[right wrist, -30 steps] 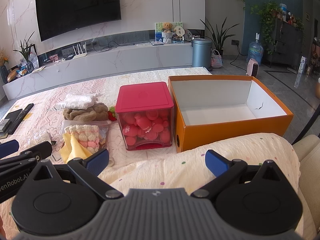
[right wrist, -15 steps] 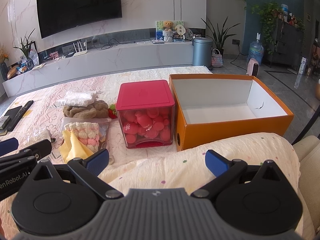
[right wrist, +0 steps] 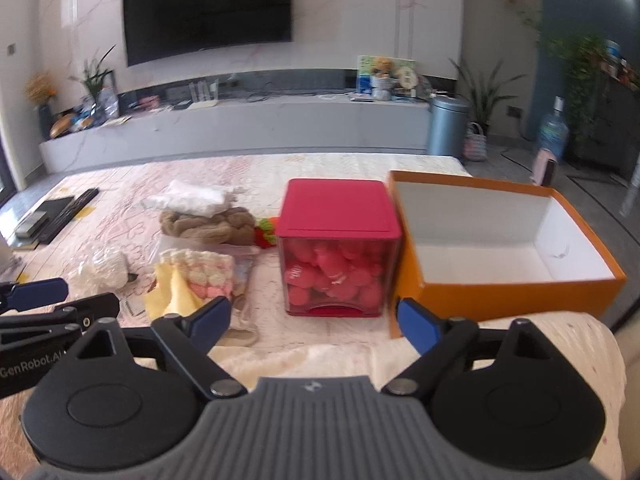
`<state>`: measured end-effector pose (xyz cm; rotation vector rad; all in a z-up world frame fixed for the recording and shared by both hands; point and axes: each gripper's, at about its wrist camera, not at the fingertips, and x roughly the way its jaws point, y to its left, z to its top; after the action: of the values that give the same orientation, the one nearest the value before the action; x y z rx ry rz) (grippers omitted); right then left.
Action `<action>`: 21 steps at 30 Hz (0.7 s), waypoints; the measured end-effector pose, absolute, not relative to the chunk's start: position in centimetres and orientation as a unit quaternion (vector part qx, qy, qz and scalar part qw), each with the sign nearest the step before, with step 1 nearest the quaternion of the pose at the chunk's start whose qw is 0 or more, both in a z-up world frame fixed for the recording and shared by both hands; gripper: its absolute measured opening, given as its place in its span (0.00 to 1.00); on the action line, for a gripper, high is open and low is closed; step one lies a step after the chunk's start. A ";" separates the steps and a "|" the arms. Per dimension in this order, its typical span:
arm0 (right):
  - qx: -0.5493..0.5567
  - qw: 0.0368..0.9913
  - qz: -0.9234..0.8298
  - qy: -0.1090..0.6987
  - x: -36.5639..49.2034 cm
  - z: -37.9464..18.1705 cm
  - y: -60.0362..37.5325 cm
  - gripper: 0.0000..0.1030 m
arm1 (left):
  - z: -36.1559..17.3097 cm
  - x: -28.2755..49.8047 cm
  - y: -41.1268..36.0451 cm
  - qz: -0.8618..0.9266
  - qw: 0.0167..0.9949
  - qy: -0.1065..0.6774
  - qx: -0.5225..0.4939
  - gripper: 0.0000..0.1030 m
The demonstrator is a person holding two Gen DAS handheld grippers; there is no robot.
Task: Organize soft objects
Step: 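Grasp the yellow cloth with the left tool while the right tool grasps the pink-white crocheted piece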
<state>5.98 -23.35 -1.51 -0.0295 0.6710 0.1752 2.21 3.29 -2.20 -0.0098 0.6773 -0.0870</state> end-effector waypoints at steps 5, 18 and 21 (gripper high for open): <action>-0.029 0.930 0.113 0.349 7.9 -2.3 -22.0 0.53 | -2.8 3.1 4.4 -0.066 0.934 0.351 -0.013 0.52; -0.059 0.908 0.118 0.397 13.4 -6.2 -19.2 0.46 | -5.8 8.8 5.8 -0.066 0.901 0.415 -0.113 0.61; -0.060 0.903 0.112 0.410 14.2 -7.3 -19.2 0.46 | -6.6 9.6 5.7 -0.064 0.897 0.418 -0.130 0.67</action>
<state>14.23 -19.17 -7.28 -0.1230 0.8464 0.2312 9.56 5.65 -6.64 -0.2700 0.8653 -0.1330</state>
